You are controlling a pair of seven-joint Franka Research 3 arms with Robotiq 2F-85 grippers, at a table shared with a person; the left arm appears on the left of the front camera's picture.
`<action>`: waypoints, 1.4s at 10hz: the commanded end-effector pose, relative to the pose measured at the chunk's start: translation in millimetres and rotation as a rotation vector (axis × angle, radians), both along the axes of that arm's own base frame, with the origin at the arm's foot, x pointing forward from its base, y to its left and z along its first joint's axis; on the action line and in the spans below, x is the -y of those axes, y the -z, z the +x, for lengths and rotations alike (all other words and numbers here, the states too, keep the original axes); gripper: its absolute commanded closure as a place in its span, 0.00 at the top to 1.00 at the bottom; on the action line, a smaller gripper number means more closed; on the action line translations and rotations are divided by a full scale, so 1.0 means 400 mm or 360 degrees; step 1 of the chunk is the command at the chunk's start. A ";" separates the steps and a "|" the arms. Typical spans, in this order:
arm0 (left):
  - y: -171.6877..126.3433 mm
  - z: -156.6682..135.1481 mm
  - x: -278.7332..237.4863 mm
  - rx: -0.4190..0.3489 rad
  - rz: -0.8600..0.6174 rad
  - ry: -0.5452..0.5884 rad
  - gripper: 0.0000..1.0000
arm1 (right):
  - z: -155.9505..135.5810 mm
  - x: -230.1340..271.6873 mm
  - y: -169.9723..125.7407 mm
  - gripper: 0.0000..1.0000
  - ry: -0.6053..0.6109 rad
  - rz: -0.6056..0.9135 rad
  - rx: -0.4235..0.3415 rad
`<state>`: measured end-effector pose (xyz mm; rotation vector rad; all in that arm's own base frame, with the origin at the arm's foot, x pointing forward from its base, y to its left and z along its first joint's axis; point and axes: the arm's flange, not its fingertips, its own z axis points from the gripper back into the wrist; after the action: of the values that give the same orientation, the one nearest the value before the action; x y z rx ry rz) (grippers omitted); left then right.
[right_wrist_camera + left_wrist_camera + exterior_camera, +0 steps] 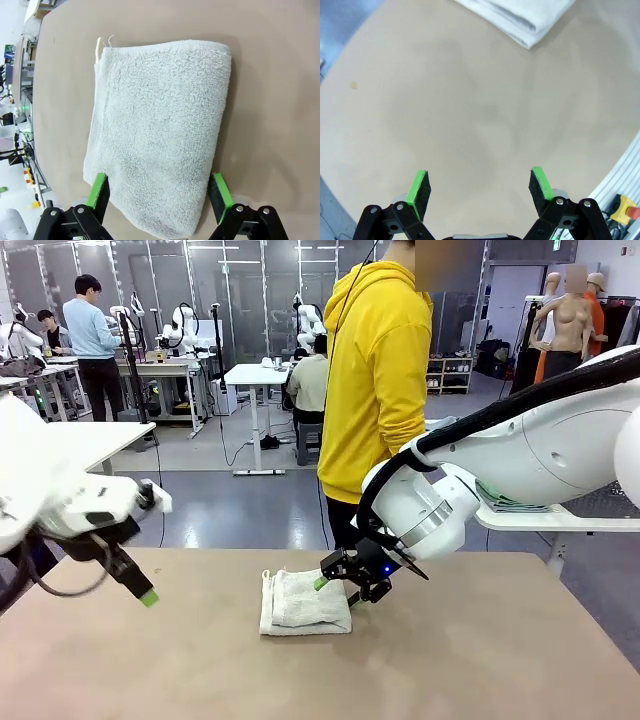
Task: Fold the towels and place them in the basket.
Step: Place the folded Towel with hook on the right side of the table.
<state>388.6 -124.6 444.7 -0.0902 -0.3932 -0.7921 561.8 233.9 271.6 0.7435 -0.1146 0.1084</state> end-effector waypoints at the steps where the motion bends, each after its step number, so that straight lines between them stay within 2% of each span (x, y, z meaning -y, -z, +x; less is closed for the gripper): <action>1: -0.158 -0.075 -0.103 0.0163 -0.0094 0.0029 1.00 | 0.001 -0.012 0.012 1.00 0.0024 0.0039 0.0017; 4: -0.237 -0.166 -0.166 0.0264 -0.0182 0.0161 1.00 | 0.000 -0.020 0.019 1.00 0.0028 0.0025 0.0010; 5: -0.272 -0.212 -0.191 0.0333 -0.0218 0.0186 1.00 | -0.002 -0.021 0.020 1.00 0.0030 0.0021 0.0007; 6: -0.298 -0.243 -0.213 0.0403 -0.0195 0.0117 1.00 | -0.003 -0.023 0.020 1.00 0.0032 0.0019 0.0005; 7: -0.309 -0.261 -0.233 0.0433 -0.0234 0.0105 1.00 | -0.001 -0.023 0.021 0.88 0.0038 0.0010 0.0024; 10: -0.332 -0.286 -0.255 0.0484 -0.0294 0.0050 1.00 | -0.003 -0.023 0.025 0.01 0.0035 -0.0011 0.0031; 11: -0.333 -0.288 -0.262 0.0490 -0.0319 0.0044 1.00 | -0.006 -0.024 0.027 0.00 0.0035 -0.0017 0.0025; 12: -0.401 -0.245 -0.256 0.0501 -0.0306 0.0083 1.00 | -0.007 -0.024 0.026 0.12 0.0028 -0.0029 0.0024; 13: -0.401 -0.245 -0.256 0.0501 -0.0306 0.0083 1.00 | -0.011 -0.023 0.027 0.00 0.0021 -0.0043 0.0020; 14: -0.401 -0.245 -0.256 0.0501 -0.0306 0.0083 1.00 | -0.013 -0.021 0.023 0.00 0.0026 -0.0048 0.0021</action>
<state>289.9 -21.0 605.9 -0.1664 -0.7739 -0.8193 558.9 240.3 263.5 0.7278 -0.1193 0.1061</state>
